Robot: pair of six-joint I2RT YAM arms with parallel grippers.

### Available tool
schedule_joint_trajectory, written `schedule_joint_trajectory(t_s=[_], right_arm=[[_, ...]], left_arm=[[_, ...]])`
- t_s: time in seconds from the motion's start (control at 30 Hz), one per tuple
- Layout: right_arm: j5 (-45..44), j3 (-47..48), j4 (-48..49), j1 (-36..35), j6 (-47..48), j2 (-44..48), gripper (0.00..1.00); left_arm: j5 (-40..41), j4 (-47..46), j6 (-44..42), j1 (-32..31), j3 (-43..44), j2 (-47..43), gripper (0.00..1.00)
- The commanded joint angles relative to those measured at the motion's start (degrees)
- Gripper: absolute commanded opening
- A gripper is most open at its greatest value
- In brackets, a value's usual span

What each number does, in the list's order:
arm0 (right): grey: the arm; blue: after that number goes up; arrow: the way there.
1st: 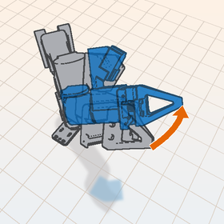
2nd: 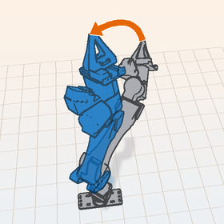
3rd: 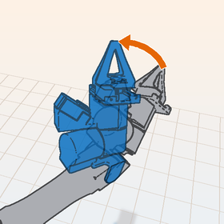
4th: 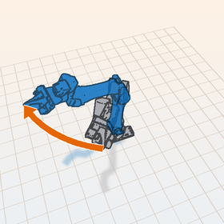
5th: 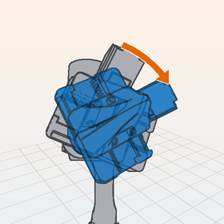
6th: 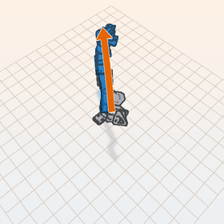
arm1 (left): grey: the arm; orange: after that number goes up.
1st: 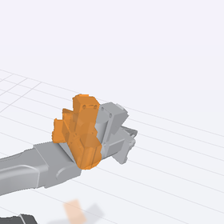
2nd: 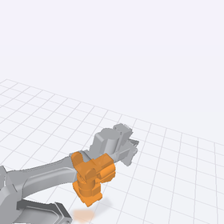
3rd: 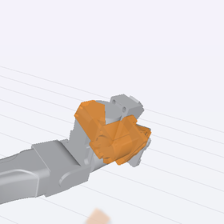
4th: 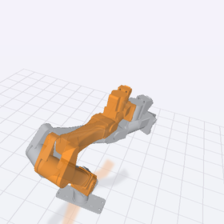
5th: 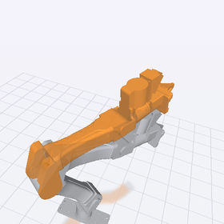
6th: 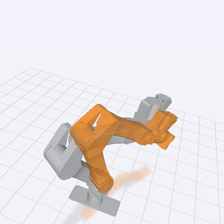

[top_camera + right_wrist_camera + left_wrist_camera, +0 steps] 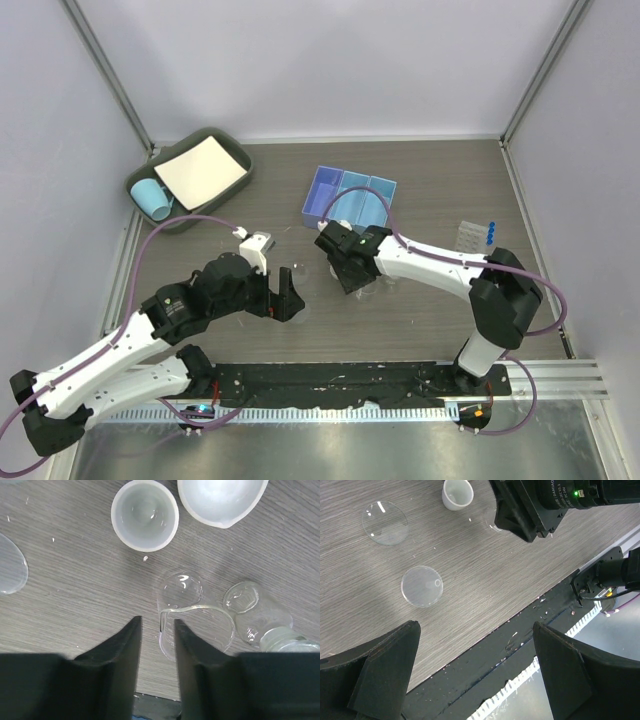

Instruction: Organize the chemistry lab equipment

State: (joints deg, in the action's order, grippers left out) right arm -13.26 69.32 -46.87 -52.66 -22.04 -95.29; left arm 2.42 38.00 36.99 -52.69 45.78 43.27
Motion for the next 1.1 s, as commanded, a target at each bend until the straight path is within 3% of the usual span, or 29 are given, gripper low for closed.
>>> schedule_joint_trajectory(t_s=[0.0,0.23,0.33,0.37,0.4,0.7,1.07], right_arm=[[-2.6,-0.2,1.2,-0.2,0.7,0.0,0.32],[-2.9,-1.4,1.3,-0.2,0.9,-0.6,0.24],[-3.2,-1.7,1.3,-0.2,0.8,-1.0,0.13],[-3.3,-1.6,1.2,-0.2,0.8,-1.0,0.02],[-3.7,-1.6,1.1,-0.2,0.8,-1.0,0.01],[-4.0,6.6,-4.3,-1.3,1.5,-0.2,0.01],[-9.3,30.5,-15.0,-0.7,6.7,-3.2,0.01]], left_arm=[[0.1,-1.2,-1.1,0.4,0.1,0.0,1.00],[-0.1,-1.2,-1.3,0.4,0.3,0.7,1.00],[-0.1,-1.1,-1.2,0.3,0.2,0.5,1.00],[-0.1,-1.0,-1.2,0.4,0.3,0.5,1.00],[0.0,-1.1,-1.2,0.4,0.3,0.5,1.00],[0.1,-0.7,-1.0,0.3,0.5,-0.3,1.00],[0.0,-0.4,-0.9,0.3,0.2,-2.0,1.00]])
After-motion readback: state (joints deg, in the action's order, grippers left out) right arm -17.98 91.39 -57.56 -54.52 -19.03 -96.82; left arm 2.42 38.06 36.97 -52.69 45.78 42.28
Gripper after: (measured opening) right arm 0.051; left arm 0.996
